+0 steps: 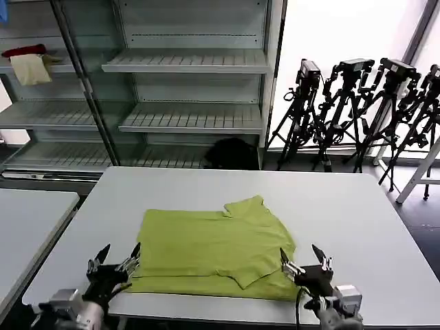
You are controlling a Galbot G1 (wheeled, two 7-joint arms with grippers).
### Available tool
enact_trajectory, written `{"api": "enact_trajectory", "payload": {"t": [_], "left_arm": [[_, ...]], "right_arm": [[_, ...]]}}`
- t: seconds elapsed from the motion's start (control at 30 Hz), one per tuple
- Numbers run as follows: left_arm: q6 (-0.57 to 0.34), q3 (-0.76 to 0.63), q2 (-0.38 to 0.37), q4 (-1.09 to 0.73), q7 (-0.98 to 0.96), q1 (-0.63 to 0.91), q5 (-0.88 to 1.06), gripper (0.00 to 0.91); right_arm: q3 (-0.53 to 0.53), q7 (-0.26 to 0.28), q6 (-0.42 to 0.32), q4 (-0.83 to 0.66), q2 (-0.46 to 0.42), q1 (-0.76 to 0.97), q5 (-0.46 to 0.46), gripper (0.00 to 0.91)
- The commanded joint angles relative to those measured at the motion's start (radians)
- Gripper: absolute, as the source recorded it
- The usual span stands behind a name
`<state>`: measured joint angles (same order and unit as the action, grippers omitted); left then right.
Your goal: Fold and organize the clothes.
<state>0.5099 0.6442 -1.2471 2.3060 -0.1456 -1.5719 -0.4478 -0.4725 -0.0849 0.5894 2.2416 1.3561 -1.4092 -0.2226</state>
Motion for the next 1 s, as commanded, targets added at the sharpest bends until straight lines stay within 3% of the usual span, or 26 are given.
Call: {"api": "enact_trajectory", "payload": {"t": [0.03, 0.23, 0.43, 0.6, 1.0], "left_arm": [[0.070, -0.101, 0.116, -0.327, 0.145, 0.460, -0.060, 0.907], [0.070, -0.182, 0.155, -0.517, 0.151, 0.589, -0.067, 0.907], [0.069, -0.216, 0.159, -0.648, 0.167, 0.660, -0.042, 0.907], [0.069, -0.225, 0.164, -0.679, 0.189, 0.668, -0.036, 0.907], [0.069, -0.239, 0.147, -0.717, 0.209, 0.657, -0.010, 0.907]], "right_arm": [[0.044, -0.002, 0.002, -0.311, 0.011, 0.368, -0.050, 0.907], [0.095, -0.031, 0.004, -0.468, 0.023, 0.517, -0.106, 0.907], [0.123, -0.043, 0.004, -0.618, 0.064, 0.604, -0.083, 0.907], [0.129, -0.034, 0.003, -0.683, 0.101, 0.624, -0.055, 0.907], [0.165, -0.023, 0.002, -0.767, 0.139, 0.636, 0.006, 0.796]]}}
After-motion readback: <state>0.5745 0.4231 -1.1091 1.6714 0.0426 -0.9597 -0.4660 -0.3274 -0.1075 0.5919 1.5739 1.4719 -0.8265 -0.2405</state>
